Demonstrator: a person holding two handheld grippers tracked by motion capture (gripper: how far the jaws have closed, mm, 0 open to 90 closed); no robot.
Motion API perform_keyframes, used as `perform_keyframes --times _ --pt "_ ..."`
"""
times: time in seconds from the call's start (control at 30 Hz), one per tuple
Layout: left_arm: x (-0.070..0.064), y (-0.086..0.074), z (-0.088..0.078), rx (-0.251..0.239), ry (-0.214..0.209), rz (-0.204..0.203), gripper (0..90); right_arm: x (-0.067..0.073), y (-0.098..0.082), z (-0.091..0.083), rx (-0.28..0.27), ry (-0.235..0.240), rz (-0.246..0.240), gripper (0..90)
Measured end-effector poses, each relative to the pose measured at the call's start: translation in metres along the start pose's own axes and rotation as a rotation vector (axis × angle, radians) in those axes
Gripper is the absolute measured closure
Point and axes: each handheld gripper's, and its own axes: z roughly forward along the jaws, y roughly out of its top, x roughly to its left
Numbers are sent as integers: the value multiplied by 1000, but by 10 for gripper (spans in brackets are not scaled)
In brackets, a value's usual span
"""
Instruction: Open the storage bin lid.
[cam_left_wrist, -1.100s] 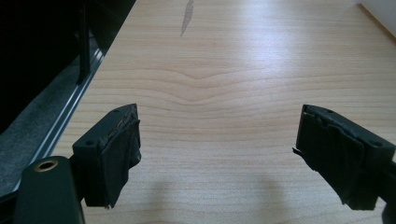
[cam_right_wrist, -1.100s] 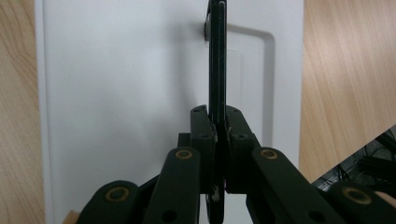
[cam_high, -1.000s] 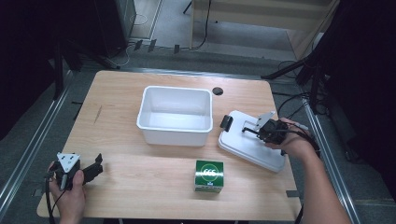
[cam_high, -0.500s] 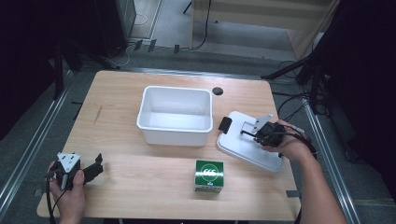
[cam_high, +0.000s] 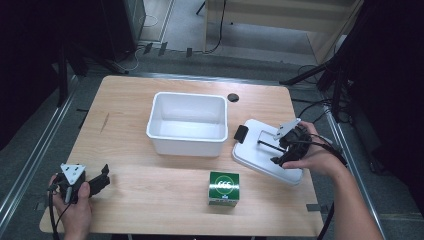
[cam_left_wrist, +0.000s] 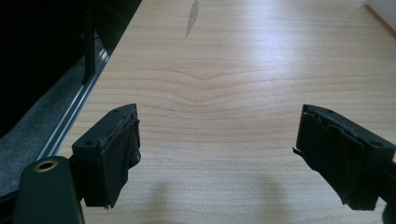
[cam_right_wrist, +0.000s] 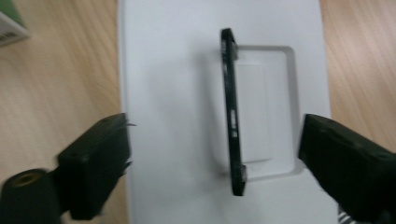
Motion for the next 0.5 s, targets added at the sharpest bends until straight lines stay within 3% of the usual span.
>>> perform_keyframes --times 0.1,0.17,0.27,0.47,0.5 --pt "0 0 0 1 0 6 140 4 2 -4 -2 28 7 0" --pt "0 0 0 2 -3 4 140 9 7 -11 -30 -31 5 0" --pt "0 0 0 3 -4 4 140 14 10 -16 -48 -24 3 0" --pt "1 1 1 3 -9 -2 141 33 24 -25 -62 -23 -62 0" --pt "1 1 1 3 -9 -1 141 39 29 -26 -69 -21 -90 0"
